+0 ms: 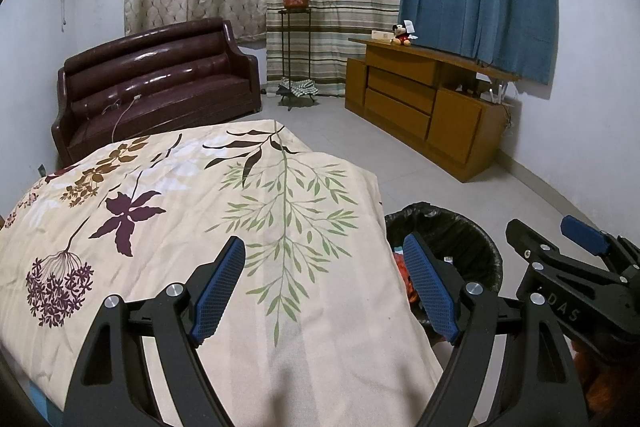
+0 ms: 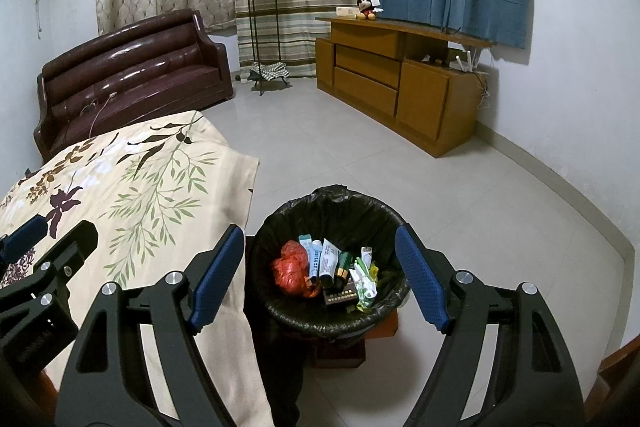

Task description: Collect trash

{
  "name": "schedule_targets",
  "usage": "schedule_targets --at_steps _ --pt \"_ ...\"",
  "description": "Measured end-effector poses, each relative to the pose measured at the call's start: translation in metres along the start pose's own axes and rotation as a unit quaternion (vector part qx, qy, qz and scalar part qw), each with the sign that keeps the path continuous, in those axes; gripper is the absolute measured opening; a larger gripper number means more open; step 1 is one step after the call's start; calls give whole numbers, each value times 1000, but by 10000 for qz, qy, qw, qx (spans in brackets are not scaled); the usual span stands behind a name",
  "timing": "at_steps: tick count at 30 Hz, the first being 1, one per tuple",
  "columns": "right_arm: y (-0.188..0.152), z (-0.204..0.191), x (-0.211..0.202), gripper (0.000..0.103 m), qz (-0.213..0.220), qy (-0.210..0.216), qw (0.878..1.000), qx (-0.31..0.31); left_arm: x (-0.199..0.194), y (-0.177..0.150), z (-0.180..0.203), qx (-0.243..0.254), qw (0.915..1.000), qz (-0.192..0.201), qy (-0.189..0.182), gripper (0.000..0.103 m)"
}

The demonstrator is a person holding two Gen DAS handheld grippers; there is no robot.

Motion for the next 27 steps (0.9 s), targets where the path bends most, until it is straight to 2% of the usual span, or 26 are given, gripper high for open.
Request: schedule_targets --at_steps 7,13,20,27 --pt "1 0 0 76 1 -1 10000 0 0 -3 2 -39 10000 -28 -49 79" --pt "1 0 0 76 -2 2 10000 -4 -2 0 5 81 9999 67 116 82" --pt "1 -1 0 76 -5 1 10000 -1 0 -1 8 37 10000 32 -22 84" --pt "-5 -1 -3 76 -30 13 10000 -17 1 1 7 63 10000 49 3 84"
Point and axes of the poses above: each gripper's, at about its wrist camera, not at the fingertips, and x roughly the way its jaws point, z to its right, y to its top, the point moved 10 cm from there along x, roughly the way its jaws point, and after that the axes turned 3 degrees about y, right-handed, at the moved point
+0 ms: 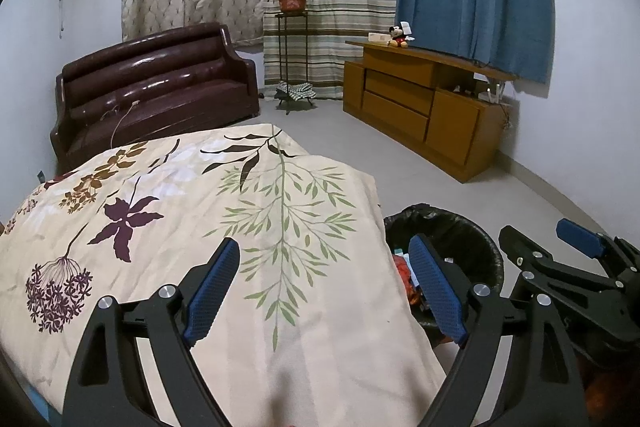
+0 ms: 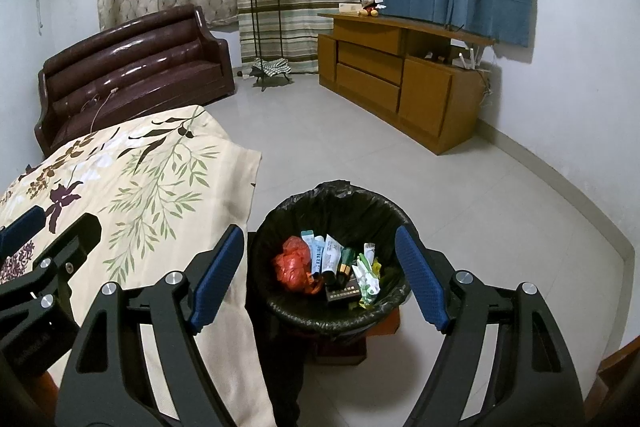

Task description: Collect trash

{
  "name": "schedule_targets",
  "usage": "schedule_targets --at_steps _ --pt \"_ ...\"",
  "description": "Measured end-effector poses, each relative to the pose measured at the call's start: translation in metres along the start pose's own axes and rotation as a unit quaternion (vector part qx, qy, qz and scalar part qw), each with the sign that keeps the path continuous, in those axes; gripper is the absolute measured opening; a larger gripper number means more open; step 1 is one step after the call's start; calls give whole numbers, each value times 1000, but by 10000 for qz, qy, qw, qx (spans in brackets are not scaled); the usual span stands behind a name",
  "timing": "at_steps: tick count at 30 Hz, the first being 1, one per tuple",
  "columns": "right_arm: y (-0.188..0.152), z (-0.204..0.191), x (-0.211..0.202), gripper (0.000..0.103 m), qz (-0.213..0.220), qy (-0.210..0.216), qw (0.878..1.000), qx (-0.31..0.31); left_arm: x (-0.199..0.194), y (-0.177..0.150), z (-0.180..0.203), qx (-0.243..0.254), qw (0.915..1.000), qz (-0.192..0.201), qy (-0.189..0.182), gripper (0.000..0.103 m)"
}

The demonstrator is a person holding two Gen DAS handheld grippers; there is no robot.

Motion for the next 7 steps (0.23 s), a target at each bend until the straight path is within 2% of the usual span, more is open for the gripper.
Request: schedule_targets --at_steps 7 --pt "-4 -5 3 76 -67 16 9999 -73 10 -8 -17 -202 9994 -292 57 84"
Point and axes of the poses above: each gripper's, at about its wrist camera, not at the fingertips, and x roughly the way its jaws point, z to its right, y to its top, the point moved 10 cm from there along x, roughly the way its jaws point, and after that the axes turned 3 degrees about y, right-handed, at the moved point
